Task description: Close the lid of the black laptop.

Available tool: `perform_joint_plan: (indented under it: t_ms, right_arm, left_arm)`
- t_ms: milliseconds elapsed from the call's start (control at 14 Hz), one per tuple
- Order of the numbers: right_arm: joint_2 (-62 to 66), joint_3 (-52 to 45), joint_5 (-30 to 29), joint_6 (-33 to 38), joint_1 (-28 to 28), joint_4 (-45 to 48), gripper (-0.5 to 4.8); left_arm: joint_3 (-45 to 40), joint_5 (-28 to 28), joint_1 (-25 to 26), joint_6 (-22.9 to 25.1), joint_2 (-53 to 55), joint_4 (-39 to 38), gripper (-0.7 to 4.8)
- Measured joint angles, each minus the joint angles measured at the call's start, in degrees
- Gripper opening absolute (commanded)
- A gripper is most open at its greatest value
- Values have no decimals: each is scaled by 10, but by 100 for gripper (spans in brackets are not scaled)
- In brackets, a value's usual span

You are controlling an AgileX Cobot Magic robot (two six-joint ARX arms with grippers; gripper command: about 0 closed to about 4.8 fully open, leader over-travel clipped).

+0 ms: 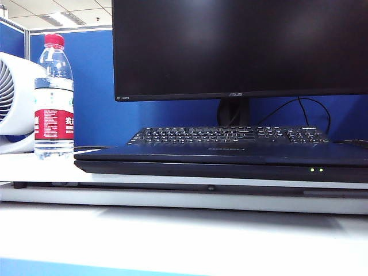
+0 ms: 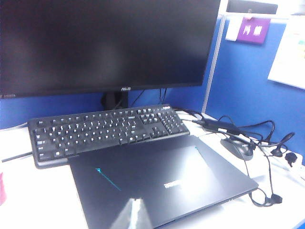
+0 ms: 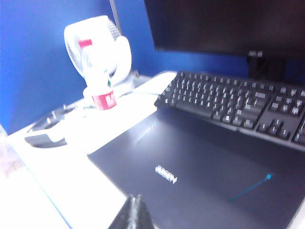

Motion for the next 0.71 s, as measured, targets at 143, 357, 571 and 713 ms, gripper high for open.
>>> perform_joint_plan:
  t_ms: [143, 357, 571, 713]
  right_arm:
    - [0, 0, 0, 0, 0, -9, -1]
    - [0, 0, 0, 0, 0, -12, -1]
    - [0, 0, 0, 0, 0, -12, -1]
    - [0, 0, 0, 0, 0, -12, -1]
  left_arm:
    - [0, 0, 0, 0, 0, 0, -5]
    - [0, 0, 0, 0, 0, 0, -5]
    - [0, 0, 0, 0, 0, 0, -5]
    - [0, 0, 0, 11, 0, 0, -5]
